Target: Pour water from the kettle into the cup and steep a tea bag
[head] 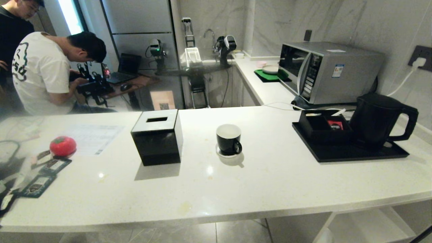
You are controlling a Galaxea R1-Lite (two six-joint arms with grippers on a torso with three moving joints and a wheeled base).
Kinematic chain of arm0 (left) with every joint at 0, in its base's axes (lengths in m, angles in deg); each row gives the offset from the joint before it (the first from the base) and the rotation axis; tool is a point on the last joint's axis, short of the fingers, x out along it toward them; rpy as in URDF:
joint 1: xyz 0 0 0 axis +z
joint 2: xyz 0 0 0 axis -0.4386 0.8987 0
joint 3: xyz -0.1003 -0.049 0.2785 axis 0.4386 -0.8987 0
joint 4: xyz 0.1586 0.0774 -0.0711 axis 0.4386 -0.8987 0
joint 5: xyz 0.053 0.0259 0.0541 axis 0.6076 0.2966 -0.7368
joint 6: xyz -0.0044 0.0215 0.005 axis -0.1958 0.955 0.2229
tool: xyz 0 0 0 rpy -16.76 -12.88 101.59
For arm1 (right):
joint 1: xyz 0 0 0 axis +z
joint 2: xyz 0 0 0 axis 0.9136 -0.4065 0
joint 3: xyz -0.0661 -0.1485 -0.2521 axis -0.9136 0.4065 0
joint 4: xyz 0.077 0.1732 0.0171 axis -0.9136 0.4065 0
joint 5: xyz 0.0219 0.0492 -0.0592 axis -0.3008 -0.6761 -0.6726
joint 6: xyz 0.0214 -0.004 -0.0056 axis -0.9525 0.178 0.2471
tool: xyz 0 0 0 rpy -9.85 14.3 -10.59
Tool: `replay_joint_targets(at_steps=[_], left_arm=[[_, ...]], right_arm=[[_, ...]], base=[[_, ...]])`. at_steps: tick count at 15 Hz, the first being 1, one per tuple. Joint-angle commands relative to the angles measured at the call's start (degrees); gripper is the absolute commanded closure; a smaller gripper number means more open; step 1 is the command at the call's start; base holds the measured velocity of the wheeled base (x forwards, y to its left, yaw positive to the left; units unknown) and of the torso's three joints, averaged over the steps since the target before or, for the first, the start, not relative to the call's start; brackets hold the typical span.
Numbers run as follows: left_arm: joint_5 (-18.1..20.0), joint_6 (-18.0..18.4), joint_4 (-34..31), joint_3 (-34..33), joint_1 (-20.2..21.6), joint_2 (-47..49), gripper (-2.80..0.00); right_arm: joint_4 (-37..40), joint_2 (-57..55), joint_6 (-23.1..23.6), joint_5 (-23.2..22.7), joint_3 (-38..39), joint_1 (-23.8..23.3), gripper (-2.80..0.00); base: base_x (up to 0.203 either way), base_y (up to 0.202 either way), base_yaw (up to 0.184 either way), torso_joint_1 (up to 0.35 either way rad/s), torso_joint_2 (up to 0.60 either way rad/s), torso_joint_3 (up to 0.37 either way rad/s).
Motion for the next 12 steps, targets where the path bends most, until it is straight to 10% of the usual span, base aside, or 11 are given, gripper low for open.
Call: replay_joint_targets(at_steps=[1,12], left_arm=[[-0.02,-0.06,0.03,-0.02,0.01,0.06,0.00],[-0.02,-0.13,0.03,-0.02,0.01,0.06,0.00]], right_arm=[[0.02,0.00,0.03,-0.03,-0.01,0.01,0.00],[0.02,0.00,-0.23,0.05,-0.01,0.01,0.00]], base=[[0.000,0.000,0.000,0.000,0.00,0.000],[0.000,0.000,0.000,0.000,0.00,0.000]])
